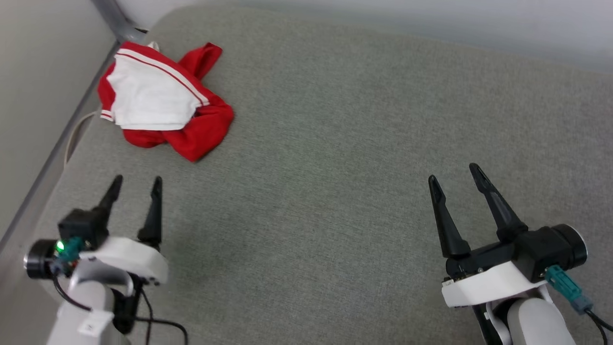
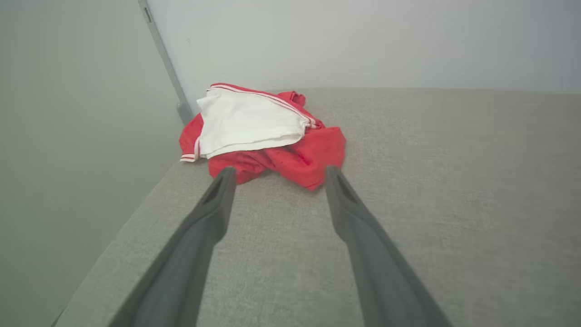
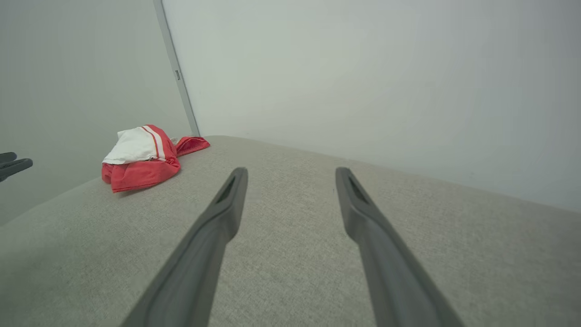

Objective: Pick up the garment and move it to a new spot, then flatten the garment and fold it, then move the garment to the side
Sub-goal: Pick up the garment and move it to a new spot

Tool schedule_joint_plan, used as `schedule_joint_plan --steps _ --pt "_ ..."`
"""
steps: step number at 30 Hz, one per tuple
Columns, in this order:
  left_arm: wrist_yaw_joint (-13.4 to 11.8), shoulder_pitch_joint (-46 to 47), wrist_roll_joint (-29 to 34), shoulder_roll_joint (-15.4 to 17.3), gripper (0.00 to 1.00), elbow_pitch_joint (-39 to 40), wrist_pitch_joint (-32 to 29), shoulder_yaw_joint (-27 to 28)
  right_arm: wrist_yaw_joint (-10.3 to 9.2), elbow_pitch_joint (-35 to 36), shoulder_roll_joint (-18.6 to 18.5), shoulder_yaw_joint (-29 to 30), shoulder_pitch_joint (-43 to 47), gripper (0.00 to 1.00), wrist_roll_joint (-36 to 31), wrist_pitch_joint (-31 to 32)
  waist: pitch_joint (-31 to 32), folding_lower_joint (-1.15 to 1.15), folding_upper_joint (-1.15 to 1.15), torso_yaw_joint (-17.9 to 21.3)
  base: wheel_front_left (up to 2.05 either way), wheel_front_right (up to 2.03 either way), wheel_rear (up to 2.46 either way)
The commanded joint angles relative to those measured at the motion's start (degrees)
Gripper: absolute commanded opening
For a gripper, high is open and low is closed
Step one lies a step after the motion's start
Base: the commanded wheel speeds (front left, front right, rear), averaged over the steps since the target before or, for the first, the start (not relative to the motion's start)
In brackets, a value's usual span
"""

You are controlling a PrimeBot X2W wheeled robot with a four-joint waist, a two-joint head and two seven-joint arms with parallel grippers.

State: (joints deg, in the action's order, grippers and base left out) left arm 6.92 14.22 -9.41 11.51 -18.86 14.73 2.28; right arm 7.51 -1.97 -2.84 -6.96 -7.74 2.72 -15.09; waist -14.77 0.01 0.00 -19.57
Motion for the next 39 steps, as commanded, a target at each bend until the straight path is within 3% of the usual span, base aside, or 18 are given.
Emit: schedule_joint_plan --steps 1,4,9,13,18,27,30,34,39 --pt "0.1 2.1 -0.4 1.1 1.00 -0.6 -0.5 0.0 -0.04 0.3 -0.1 0.0 -0.9 1.00 -0.1 -0.1 -4.4 -0.01 0.00 3.6 0.00 0.00 0.00" --pt "0.5 9.2 -4.6 5.9 1.00 -5.0 -4.4 0.3 -0.04 1.0 -0.1 0.0 -2.5 1.00 0.4 -0.1 -7.5 -0.01 0.00 5.6 0.00 0.00 0.00" --pt "0.5 18.0 -14.6 16.7 1.00 -6.6 -13.4 -6.4 -0.04 2.7 0.0 0.3 -4.2 1.00 -0.1 -0.1 -11.5 -0.01 0.00 8.0 0.00 0.00 0.00" --pt "0.5 22.8 -25.3 22.9 1.00 -7.4 -23.1 -10.8 -0.04 3.6 -0.1 0.2 -5.2 1.00 0.3 -0.1 -14.2 -0.01 0.00 9.6 0.00 0.00 0.00" --pt "0.5 27.9 -34.3 28.0 1.00 -11.2 -33.0 -14.3 -0.04 4.5 0.0 -0.2 -6.7 1.00 3.8 -0.1 -17.3 -0.01 0.00 11.2 0.00 0.00 0.00" --pt "0.5 30.6 -41.5 31.3 1.00 -17.5 -38.4 -21.2 -0.04 5.1 0.0 0.0 -7.4 1.00 3.0 -0.1 -19.4 -0.01 0.00 12.8 0.00 0.00 0.00" --pt "0.5 30.2 -43.7 31.1 0.00 -17.8 -38.2 -23.5 -0.04 4.7 0.0 0.1 -7.1 1.00 2.4 -0.1 -19.3 -0.01 0.00 12.5 0.00 0.00 0.00" --pt "0.5 29.8 -45.2 32.0 0.00 -17.9 -35.0 -25.9 -0.04 4.1 0.0 0.0 -6.9 1.00 1.8 -0.1 -18.3 -0.01 0.00 11.8 0.00 0.00 0.00" --pt "0.5 30.7 -43.7 34.5 0.00 -18.4 -25.4 -27.5 -0.04 2.9 0.0 -0.3 -6.7 1.00 2.3 -0.1 -15.2 -0.01 0.00 11.4 0.00 0.00 0.00"
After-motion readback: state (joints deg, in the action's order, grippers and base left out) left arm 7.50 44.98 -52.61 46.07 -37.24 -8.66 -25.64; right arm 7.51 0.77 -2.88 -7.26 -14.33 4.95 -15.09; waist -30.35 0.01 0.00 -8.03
